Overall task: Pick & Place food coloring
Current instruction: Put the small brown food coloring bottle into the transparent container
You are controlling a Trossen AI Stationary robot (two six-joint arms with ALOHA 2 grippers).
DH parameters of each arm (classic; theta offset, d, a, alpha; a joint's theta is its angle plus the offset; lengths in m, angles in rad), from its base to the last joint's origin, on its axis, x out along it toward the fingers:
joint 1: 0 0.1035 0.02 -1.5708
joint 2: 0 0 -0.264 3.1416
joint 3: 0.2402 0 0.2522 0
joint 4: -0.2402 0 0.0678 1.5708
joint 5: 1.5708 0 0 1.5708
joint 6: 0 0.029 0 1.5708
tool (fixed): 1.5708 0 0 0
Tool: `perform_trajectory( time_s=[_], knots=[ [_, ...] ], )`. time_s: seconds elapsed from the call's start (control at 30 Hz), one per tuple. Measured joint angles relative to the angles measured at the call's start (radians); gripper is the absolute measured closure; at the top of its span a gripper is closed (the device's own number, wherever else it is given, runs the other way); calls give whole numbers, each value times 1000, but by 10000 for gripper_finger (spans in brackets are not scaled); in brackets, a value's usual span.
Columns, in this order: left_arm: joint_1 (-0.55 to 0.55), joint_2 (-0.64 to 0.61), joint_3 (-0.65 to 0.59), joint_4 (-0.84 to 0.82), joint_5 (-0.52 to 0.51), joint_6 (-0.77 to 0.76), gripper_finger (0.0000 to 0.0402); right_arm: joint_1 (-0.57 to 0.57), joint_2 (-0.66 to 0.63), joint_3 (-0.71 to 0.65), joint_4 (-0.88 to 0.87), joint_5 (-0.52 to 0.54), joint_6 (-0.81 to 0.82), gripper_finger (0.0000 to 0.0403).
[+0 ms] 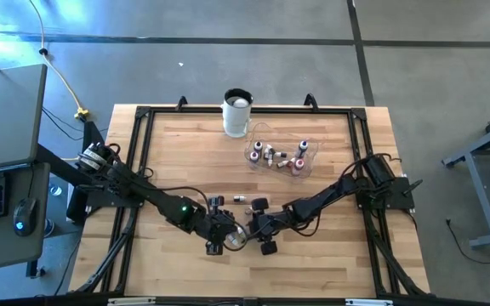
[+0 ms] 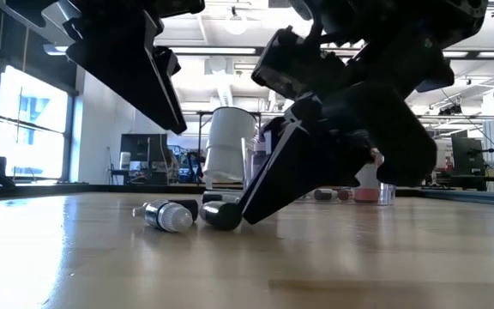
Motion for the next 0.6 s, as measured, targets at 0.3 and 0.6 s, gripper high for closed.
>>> perform_trajectory(
  time_s=[0.3, 0.6],
  knots=[
    [0, 0, 0, 1, -4, -76, 263, 0, 0, 0, -1, 15, 41, 236],
    [0, 31, 0, -14, 3, -298, 263, -2, 0, 0, -2, 15, 39, 250]
  ],
)
